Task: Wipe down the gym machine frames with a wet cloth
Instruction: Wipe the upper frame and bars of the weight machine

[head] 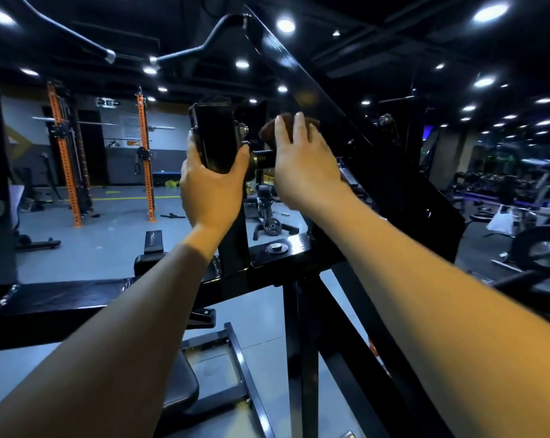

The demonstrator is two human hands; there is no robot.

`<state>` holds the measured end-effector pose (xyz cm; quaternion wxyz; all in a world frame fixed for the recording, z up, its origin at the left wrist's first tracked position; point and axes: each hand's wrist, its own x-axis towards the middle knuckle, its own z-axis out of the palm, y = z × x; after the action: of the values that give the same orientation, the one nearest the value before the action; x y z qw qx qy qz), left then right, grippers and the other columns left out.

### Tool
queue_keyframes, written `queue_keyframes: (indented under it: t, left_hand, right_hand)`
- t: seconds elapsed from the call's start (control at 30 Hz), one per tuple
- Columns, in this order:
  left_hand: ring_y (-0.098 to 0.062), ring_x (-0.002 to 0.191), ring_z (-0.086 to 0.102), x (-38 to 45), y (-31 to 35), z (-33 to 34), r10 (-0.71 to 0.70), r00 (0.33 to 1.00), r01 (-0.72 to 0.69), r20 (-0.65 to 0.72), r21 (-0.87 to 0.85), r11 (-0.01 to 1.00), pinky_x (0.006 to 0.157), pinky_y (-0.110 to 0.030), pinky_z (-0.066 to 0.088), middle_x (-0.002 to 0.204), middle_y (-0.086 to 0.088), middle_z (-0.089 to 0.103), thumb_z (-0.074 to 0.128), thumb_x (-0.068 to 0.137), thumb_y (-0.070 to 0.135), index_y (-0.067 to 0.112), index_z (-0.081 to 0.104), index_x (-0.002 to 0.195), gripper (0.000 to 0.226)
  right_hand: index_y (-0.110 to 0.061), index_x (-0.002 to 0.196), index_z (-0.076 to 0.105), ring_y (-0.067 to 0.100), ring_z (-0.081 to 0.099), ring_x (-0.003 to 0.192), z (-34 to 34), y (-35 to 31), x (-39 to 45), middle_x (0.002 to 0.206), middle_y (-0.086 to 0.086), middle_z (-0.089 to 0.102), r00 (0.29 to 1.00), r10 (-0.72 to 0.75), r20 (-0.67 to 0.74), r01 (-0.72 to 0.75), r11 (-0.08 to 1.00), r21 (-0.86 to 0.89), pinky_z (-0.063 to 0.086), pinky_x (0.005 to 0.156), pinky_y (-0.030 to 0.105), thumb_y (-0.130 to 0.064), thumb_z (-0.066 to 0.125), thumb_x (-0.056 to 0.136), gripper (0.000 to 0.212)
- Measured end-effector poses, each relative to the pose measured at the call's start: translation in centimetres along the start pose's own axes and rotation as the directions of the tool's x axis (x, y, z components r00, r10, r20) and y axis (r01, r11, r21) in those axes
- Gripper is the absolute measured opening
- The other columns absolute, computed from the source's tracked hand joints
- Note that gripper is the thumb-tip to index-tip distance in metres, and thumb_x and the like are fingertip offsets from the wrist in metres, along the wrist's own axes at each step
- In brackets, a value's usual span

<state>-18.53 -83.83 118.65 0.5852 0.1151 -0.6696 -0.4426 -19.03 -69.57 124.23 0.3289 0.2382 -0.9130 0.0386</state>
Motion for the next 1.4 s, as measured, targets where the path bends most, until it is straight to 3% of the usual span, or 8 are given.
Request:
queue_keyframes:
  t: [0.17, 0.33, 0.5, 0.67, 0.83, 1.17, 1.27, 1.4]
  left_hand:
    - [-0.018, 0.133, 0.053, -0.1, 0.1, -0.1, 0.000, 1.000, 0.000, 0.005, 0.001, 1.000, 0.097, -0.020, 0.042, 0.146, -0.002, 0.056, 0.067, 0.083, 0.071, 0.020, 0.030, 0.160, 0.099]
    - [-0.017, 0.129, 0.055, 0.0, 0.0, 0.1, -0.012, 1.000, 0.012, -0.005, 0.015, 1.000, 0.080, -0.009, 0.035, 0.143, -0.002, 0.057, 0.067, 0.084, 0.070, 0.022, 0.031, 0.160, 0.096]
    - [-0.017, 0.125, 0.056, 0.0, -0.1, 0.2, 0.003, 1.000, -0.003, -0.018, 0.029, 1.000, 0.087, -0.020, 0.038, 0.135, 0.000, 0.061, 0.067, 0.084, 0.069, 0.023, 0.035, 0.158, 0.093]
    - [-0.018, 0.126, 0.056, 0.0, 0.3, 0.0, -0.015, 1.000, 0.015, -0.013, 0.045, 0.999, 0.094, -0.023, 0.044, 0.136, -0.002, 0.061, 0.065, 0.083, 0.072, 0.022, 0.034, 0.159, 0.095]
    - [-0.021, 0.130, 0.057, 0.3, -0.1, -0.1, -0.019, 1.000, 0.019, 0.016, 0.005, 1.000, 0.106, -0.036, 0.050, 0.140, -0.002, 0.060, 0.066, 0.079, 0.075, 0.020, 0.034, 0.158, 0.101]
    - [-0.016, 0.118, 0.057, 0.1, -0.2, 0.1, 0.030, 0.999, -0.029, -0.041, 0.026, 0.999, 0.090, -0.024, 0.044, 0.132, 0.000, 0.060, 0.067, 0.085, 0.068, 0.022, 0.037, 0.157, 0.090]
    - [-0.015, 0.119, 0.053, -0.1, 0.3, 0.0, 0.015, 1.000, -0.014, -0.028, 0.048, 0.999, 0.088, -0.021, 0.038, 0.136, -0.001, 0.058, 0.068, 0.087, 0.064, 0.022, 0.034, 0.158, 0.089]
    - [-0.019, 0.118, 0.059, 0.2, -0.2, 0.1, 0.016, 1.000, -0.015, -0.024, 0.026, 1.000, 0.090, -0.026, 0.048, 0.129, -0.002, 0.063, 0.067, 0.084, 0.070, 0.023, 0.039, 0.155, 0.090]
  right_hand:
    - [-0.004, 0.162, -0.011, 0.053, 0.016, 0.152, 0.5, 0.8, -8.0, 0.166, 0.036, -0.002, 0.996, 0.084, -0.001, -0.084, 0.990, -0.111, 0.025, 0.124, 0.054, -0.028, 0.050, 0.104, 0.088]
    - [-0.006, 0.164, -0.005, 0.050, 0.021, 0.151, 0.3, 1.1, -4.2, 0.168, 0.030, 0.003, 0.995, 0.096, -0.010, -0.096, 0.995, 0.009, 0.027, 0.122, 0.053, -0.032, 0.049, 0.105, 0.084]
    - [-0.014, 0.166, 0.001, 0.043, 0.019, 0.153, -0.1, 0.4, 2.6, 0.172, 0.019, 0.001, 0.996, 0.085, 0.015, -0.087, 0.985, 0.147, 0.023, 0.125, 0.050, -0.030, 0.045, 0.106, 0.076]
    - [-0.002, 0.163, -0.004, 0.052, 0.028, 0.146, -0.1, -0.2, -2.1, 0.166, 0.035, 0.004, 0.986, 0.161, 0.035, -0.162, 0.987, 0.015, 0.032, 0.120, 0.054, -0.027, 0.058, 0.099, 0.092]
    - [-0.002, 0.163, -0.002, 0.053, 0.030, 0.145, 0.4, 1.2, -8.2, 0.163, 0.037, 0.014, 0.962, 0.272, 0.007, -0.272, 0.962, -0.004, 0.033, 0.114, 0.060, -0.039, 0.031, 0.110, 0.072]
    - [-0.022, 0.165, 0.002, 0.044, 0.039, 0.134, -0.2, -0.5, 3.6, 0.150, 0.031, 0.034, 0.944, 0.327, 0.038, -0.329, 0.929, 0.169, 0.034, 0.108, 0.060, -0.048, 0.032, 0.108, 0.070]
    - [-0.019, 0.165, 0.006, 0.044, 0.040, 0.132, -0.4, 0.3, 2.1, 0.150, 0.031, 0.034, 0.950, 0.306, 0.053, -0.311, 0.931, 0.193, 0.039, 0.104, 0.058, -0.052, 0.031, 0.107, 0.071]
    - [-0.014, 0.164, 0.008, 0.046, 0.047, 0.127, -0.4, 2.2, -3.8, 0.146, 0.033, 0.040, 0.951, 0.306, 0.043, -0.308, 0.944, 0.116, 0.043, 0.099, 0.055, -0.054, 0.026, 0.108, 0.071]
